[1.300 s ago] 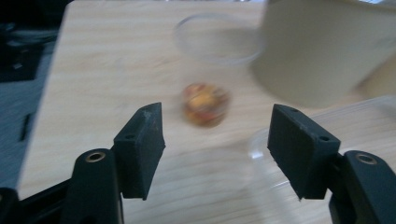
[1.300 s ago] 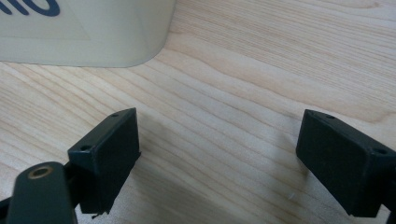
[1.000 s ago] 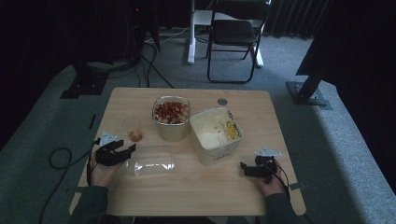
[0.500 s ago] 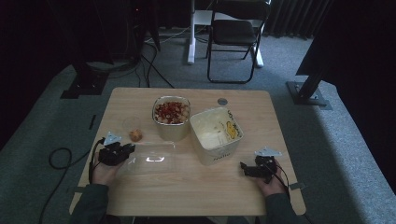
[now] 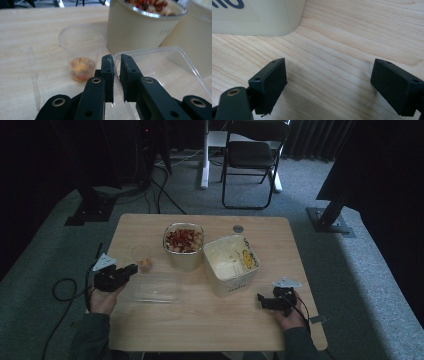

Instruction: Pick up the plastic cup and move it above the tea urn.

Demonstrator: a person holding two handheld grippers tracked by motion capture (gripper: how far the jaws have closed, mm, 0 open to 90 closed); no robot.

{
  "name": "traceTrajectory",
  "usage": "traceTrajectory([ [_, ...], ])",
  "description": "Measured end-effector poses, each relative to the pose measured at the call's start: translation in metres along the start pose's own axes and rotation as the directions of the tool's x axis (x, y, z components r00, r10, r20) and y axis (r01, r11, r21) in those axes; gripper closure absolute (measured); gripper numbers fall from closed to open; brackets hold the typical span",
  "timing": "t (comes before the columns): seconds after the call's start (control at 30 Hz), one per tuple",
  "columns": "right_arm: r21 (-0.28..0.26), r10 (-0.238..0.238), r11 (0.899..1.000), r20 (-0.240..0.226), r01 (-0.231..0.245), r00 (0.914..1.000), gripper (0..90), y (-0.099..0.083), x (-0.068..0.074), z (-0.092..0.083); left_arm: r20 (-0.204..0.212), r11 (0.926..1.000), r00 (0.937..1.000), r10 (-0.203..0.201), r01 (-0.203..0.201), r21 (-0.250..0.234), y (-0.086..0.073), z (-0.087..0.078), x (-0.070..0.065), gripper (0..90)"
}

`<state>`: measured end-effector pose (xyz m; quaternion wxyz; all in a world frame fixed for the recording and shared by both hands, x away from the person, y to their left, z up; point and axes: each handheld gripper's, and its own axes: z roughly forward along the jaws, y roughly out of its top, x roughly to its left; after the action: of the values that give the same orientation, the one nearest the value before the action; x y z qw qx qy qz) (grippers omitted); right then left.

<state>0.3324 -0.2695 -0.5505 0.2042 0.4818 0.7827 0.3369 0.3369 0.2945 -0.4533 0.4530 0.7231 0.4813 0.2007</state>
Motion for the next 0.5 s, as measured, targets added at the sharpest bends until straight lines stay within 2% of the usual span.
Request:
traceTrajectory([
  [0.23,0.001,0.000,1.000,0.000,0.000,1.0000,12.9,0.000,0.000,0.000,-0.011,0.9978,0.9994,0.033,-0.033,-0.058,0.032,-0.009,-0.001,82.1],
  [0.5,0.001,0.002,1.000,0.000,-0.002,1.0000,12.9,0.000,0.000,0.000,0.013,0.9910,0.9988,0.048,-0.046,-0.126,0.072,-0.014,-0.003,82.3],
])
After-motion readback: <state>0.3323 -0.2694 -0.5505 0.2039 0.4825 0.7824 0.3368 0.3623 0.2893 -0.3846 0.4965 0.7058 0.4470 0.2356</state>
